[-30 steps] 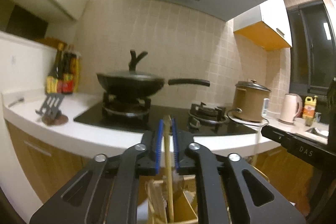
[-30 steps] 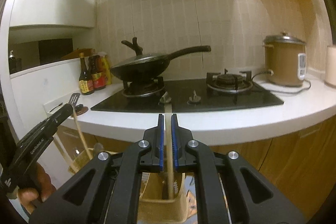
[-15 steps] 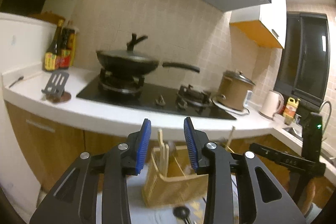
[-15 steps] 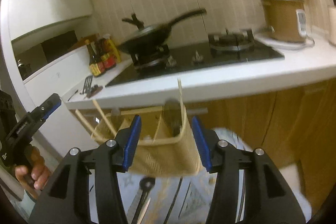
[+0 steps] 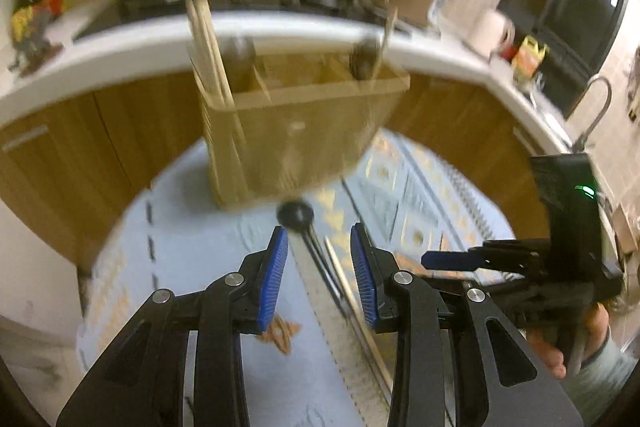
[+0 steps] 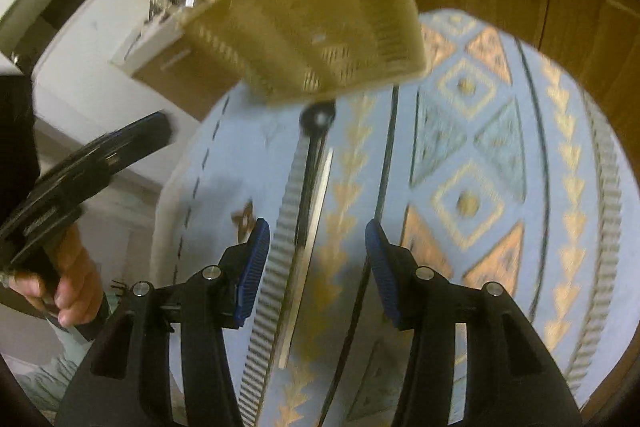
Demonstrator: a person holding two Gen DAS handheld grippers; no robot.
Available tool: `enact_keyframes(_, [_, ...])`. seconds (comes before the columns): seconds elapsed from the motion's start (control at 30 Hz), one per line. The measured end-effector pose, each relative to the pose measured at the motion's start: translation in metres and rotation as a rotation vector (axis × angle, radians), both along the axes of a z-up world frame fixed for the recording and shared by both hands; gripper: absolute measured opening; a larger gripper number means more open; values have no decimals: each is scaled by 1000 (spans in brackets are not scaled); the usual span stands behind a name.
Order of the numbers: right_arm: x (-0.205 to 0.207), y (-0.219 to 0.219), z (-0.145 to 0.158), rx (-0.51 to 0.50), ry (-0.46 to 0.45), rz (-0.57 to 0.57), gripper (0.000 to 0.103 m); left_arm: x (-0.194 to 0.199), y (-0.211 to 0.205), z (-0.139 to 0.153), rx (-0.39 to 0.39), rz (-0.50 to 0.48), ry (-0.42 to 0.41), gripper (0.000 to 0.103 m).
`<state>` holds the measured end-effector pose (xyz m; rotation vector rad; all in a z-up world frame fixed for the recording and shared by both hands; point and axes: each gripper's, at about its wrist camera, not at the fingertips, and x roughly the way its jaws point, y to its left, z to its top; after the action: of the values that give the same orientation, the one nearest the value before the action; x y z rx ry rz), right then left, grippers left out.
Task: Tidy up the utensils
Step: 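Grasp the black ladle handle with the left tool while the right tool grasps a chopstick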
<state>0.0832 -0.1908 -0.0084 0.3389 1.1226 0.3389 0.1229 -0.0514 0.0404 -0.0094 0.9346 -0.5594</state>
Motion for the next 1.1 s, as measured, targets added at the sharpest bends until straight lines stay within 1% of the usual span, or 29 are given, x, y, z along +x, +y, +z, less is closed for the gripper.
enact_keyframes(0.07, [-12, 9, -10, -7, 5, -1, 47, 4, -5, -22, 22, -8, 63, 32])
enact_keyframes(0.2, [-36, 28, -26, -76, -17, -16, 46, 11, -11, -53, 26, -3, 131, 32])
enact_keyframes(0.3, [-45, 39, -29, -102, -41, -30, 46, 15, -14, -63, 19, 6, 155, 32])
enact_keyframes(0.4, [-58, 48, -32, -149, -79, -54, 46, 19, -14, -73, -1, 27, 176, 32])
enact_keyframes(0.5, [-66, 52, -38, -173, -92, -71, 46, 25, -17, -78, -5, 53, 181, 32])
enact_keyframes(0.53, [-66, 53, -40, -181, -94, -75, 42, 28, -18, -80, -8, 61, 179, 32])
enact_keyframes(0.63, [-74, 60, -47, -222, -109, -88, 38, 35, -24, -83, 0, 77, 173, 32])
enact_keyframes(0.8, [-87, 77, -49, -325, -170, -96, 35, 42, -36, -90, 24, 94, 167, 32])
enact_keyframes(0.83, [-90, 81, -50, -345, -181, -96, 31, 43, -38, -91, 30, 101, 164, 32])
enact_keyframes(0.97, [-98, 87, -52, -400, -214, -91, 26, 45, -42, -97, 46, 123, 150, 29])
enact_keyframes(1.07, [-103, 92, -54, -448, -238, -82, 18, 44, -45, -97, 65, 129, 137, 28])
enact_keyframes(1.1, [-104, 93, -54, -461, -243, -78, 12, 44, -45, -97, 71, 132, 132, 28])
